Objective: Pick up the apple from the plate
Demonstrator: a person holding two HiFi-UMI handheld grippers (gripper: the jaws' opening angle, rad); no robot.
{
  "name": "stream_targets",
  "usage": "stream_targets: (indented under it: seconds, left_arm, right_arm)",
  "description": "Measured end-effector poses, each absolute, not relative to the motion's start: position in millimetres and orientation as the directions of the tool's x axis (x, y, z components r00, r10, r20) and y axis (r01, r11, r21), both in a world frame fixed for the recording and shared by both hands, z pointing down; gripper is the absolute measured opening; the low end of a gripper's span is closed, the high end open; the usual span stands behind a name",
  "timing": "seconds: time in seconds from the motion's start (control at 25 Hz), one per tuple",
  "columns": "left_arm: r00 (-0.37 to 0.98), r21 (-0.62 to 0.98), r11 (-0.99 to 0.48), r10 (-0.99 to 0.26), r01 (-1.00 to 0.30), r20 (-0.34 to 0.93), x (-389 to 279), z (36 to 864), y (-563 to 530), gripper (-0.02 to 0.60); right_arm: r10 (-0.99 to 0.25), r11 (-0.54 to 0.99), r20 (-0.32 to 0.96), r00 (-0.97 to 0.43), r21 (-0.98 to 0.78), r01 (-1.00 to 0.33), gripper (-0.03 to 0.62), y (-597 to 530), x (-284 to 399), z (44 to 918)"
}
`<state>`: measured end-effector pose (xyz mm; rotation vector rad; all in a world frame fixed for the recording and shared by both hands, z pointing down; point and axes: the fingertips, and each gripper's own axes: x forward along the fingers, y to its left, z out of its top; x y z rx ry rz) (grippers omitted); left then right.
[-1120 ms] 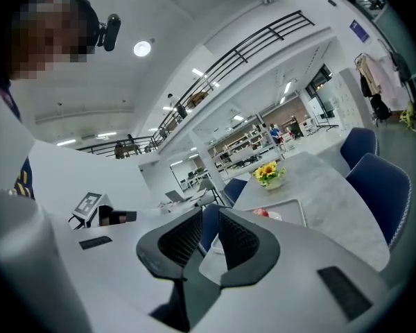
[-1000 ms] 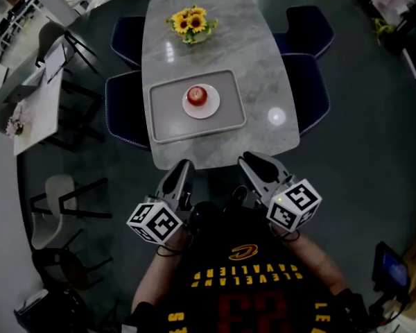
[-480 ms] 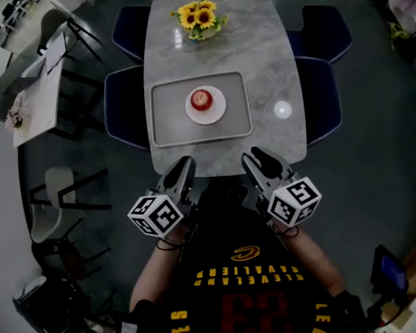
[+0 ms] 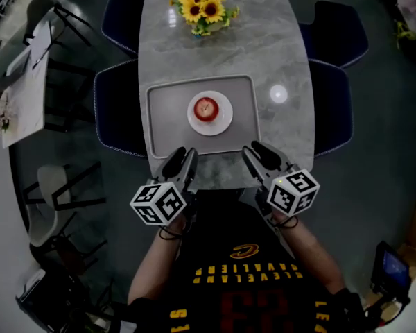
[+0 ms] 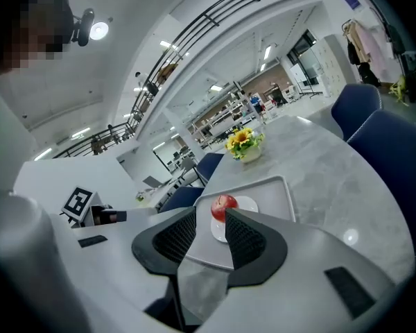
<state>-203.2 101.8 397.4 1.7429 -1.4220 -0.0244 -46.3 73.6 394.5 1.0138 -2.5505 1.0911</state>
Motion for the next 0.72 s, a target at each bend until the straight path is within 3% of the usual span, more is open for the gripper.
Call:
stream_targets:
  seconds: [0.72]
  left_arm:
    - [0.420,0.611,0.141,-0.605,-0.779,0.676,-235,518,43,0.136]
  right_arm:
    - [-0.426,0.263,0.572,-0.700,-0.662,-0.701,0.115,11,-69,508]
